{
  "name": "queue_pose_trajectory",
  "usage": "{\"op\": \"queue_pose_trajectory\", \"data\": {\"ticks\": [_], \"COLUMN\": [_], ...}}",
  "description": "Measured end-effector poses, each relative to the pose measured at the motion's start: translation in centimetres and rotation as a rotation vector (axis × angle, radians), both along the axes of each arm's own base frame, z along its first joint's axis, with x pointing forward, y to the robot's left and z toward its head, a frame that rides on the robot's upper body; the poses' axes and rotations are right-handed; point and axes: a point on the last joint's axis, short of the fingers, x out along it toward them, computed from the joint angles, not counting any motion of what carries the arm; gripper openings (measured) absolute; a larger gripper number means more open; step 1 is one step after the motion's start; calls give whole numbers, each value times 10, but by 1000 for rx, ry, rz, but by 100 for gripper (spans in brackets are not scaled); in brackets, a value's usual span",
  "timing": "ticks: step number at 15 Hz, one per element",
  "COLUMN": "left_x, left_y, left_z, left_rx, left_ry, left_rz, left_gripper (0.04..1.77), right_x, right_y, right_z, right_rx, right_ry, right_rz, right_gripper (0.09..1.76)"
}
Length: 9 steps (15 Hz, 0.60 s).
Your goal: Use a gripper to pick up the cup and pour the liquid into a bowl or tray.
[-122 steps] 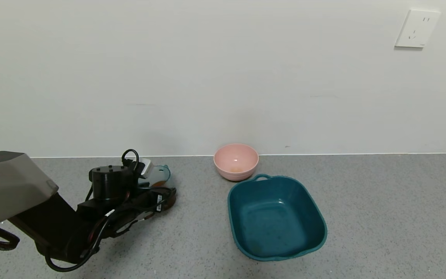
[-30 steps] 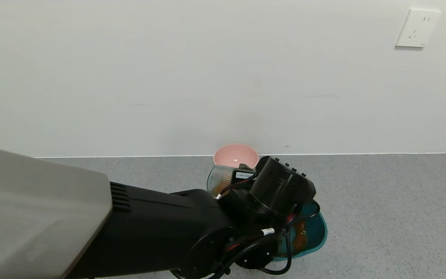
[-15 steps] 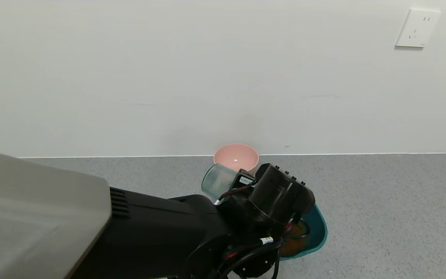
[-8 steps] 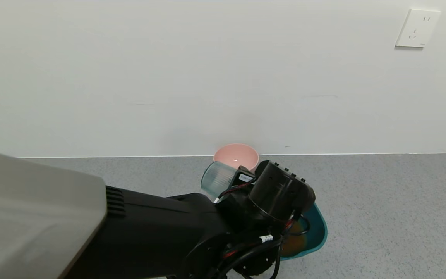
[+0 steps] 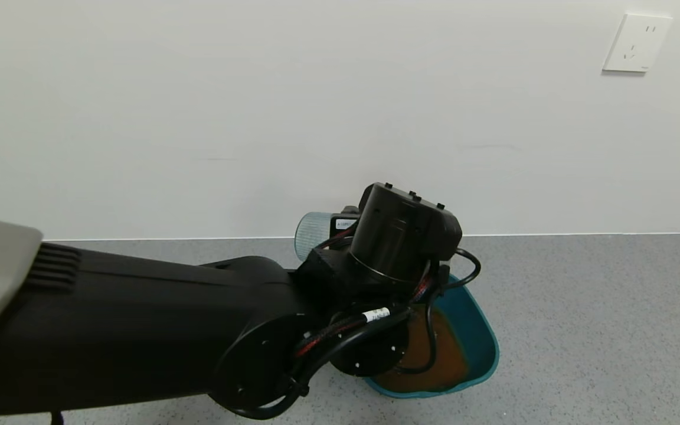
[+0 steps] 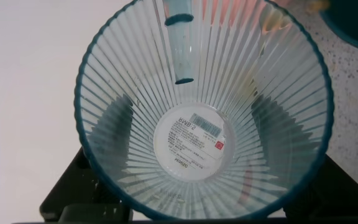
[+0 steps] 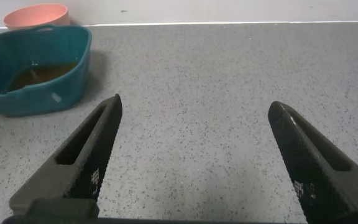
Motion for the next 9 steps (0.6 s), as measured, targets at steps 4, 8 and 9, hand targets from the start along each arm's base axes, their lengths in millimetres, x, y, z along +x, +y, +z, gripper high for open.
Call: {"op": "queue_pose_trajectory", "data": {"ticks": [4,8,9], "left_x": [-3,-4,-3], "left_y": [11,29,35], "left_z": [19,29,30], "left_rx": [-289,-551,-618], "left_ry": [-59,-99,-109], "left_rz": [65,139,163], "left_gripper": [132,132,132], "right_x": [0,0,0], "right_y": [0,0,0], "right_z": [0,0,0], "right_rx": [0,0,0], "right_ry": [0,0,0], "right_rz": [0,0,0], "right_gripper": [171,171,171]}}
